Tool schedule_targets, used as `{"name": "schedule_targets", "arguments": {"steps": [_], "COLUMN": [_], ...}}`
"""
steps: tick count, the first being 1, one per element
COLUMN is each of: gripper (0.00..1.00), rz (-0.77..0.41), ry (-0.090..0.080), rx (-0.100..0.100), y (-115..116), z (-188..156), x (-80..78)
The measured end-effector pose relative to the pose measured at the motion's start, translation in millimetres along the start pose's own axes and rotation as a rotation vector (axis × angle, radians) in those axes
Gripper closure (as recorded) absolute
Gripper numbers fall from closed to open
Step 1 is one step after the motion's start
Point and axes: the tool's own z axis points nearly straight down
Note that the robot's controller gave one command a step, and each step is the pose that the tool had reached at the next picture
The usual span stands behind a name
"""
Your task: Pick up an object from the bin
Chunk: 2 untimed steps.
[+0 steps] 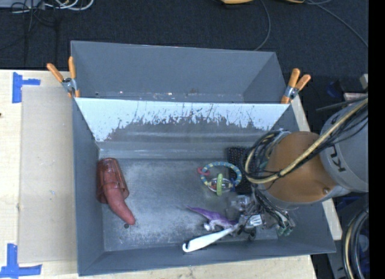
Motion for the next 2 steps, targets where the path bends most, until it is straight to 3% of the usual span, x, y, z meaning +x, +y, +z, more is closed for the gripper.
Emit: {"name": "schedule_targets", "arguments": {"steps": [2], "gripper": [1.00], "rz": [0.000], "ry": [0.005], "rx": [-0.001], "y": [0.4], "z": [-4.8], "x": [1.1]}}
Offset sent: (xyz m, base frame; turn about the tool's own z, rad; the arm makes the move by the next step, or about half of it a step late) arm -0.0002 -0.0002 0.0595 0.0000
